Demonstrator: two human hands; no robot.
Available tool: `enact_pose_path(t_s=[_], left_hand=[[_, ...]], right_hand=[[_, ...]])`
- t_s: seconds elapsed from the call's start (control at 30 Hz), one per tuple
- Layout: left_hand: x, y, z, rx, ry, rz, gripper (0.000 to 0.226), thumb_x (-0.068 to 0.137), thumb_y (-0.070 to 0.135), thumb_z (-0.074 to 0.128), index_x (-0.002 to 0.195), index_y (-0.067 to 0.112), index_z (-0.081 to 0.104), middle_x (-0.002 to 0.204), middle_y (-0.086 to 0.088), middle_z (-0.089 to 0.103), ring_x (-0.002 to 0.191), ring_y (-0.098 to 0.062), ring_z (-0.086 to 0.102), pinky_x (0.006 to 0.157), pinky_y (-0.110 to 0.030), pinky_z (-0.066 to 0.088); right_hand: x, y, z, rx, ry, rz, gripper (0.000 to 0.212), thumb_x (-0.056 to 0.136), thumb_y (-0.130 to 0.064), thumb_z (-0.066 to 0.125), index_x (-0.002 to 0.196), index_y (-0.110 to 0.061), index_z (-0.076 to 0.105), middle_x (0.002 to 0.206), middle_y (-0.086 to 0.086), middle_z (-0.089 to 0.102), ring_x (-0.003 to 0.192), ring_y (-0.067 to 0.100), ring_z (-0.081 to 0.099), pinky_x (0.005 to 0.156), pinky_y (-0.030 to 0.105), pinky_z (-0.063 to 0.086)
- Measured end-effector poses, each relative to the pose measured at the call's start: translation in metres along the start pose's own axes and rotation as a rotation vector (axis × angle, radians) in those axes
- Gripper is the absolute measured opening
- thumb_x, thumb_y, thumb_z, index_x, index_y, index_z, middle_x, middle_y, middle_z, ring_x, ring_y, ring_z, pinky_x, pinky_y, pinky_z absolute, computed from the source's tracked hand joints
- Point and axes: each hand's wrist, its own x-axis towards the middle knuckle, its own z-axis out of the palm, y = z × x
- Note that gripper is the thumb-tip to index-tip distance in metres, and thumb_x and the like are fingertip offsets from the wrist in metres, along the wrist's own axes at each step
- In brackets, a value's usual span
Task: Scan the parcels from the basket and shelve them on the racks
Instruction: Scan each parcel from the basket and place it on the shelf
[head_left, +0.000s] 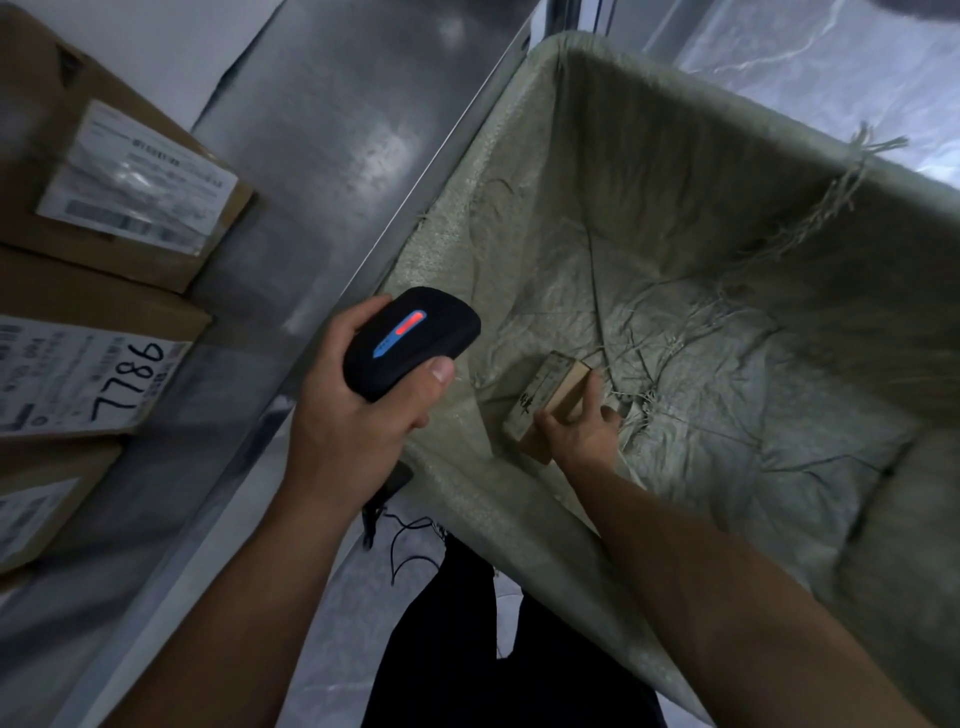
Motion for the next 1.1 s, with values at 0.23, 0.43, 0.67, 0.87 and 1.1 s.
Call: enact_pose_path(t_s=[0.23, 0.43, 0.67, 0.87, 1.1], left_hand=[[-0.003, -0.001, 0.001, -0.006, 0.027, 0.016, 0.060, 0.066, 0.045, 0.080, 0.122, 0.035, 0.062, 0.104, -0.014, 0.070, 0.068, -0.013, 0.066, 0.060, -0.023, 0.053], [-0.009, -0.001, 0.000, 0.004, 0.044, 0.008, 0.058, 0.066, 0.047, 0.080, 0.121, 0.040, 0.061, 0.104, -0.010, 0.071, 0.068, -0.011, 0.066, 0.060, -0.021, 0.053], [-0.027, 0.008, -0.004, 0.071, 0.018, 0.017, 0.064, 0.071, 0.038, 0.079, 0.131, 0.033, 0.059, 0.107, 0.005, 0.069, 0.074, -0.005, 0.069, 0.061, -0.020, 0.055], [-0.046, 0.019, -0.017, 0.036, -0.020, 0.061, 0.070, 0.063, 0.046, 0.083, 0.128, 0.034, 0.061, 0.101, 0.014, 0.071, 0.076, -0.004, 0.069, 0.062, -0.022, 0.056], [-0.090, 0.031, -0.040, -0.084, -0.021, 0.153, 0.046, 0.067, 0.040, 0.082, 0.108, 0.048, 0.065, 0.097, -0.003, 0.071, 0.067, -0.010, 0.064, 0.060, -0.023, 0.052]], right_hand=[[-0.003, -0.004, -0.002, 0.074, -0.013, 0.088, 0.099, 0.091, -0.029, 0.069, 0.156, -0.051, -0.001, 0.140, 0.021, 0.048, 0.118, 0.042, 0.058, 0.098, 0.053, 0.053], [-0.001, -0.005, -0.019, 0.207, -0.124, 0.067, 0.093, 0.095, -0.008, 0.066, 0.159, -0.045, 0.009, 0.143, 0.015, 0.056, 0.122, 0.037, 0.061, 0.093, 0.049, 0.057], [-0.017, -0.014, -0.043, 0.265, -0.219, -0.099, 0.088, 0.094, -0.001, 0.065, 0.158, -0.043, 0.021, 0.137, 0.007, 0.060, 0.120, 0.023, 0.062, 0.102, 0.040, 0.052], [-0.040, -0.036, -0.073, 0.346, -0.219, -0.253, 0.086, 0.095, 0.000, 0.064, 0.156, -0.046, 0.024, 0.134, 0.006, 0.060, 0.117, 0.023, 0.062, 0.084, 0.032, 0.061], [-0.096, -0.063, -0.100, 0.463, -0.197, -0.403, 0.086, 0.095, 0.004, 0.061, 0.157, -0.044, 0.024, 0.122, -0.004, 0.064, 0.124, 0.026, 0.061, 0.105, 0.054, 0.049]])
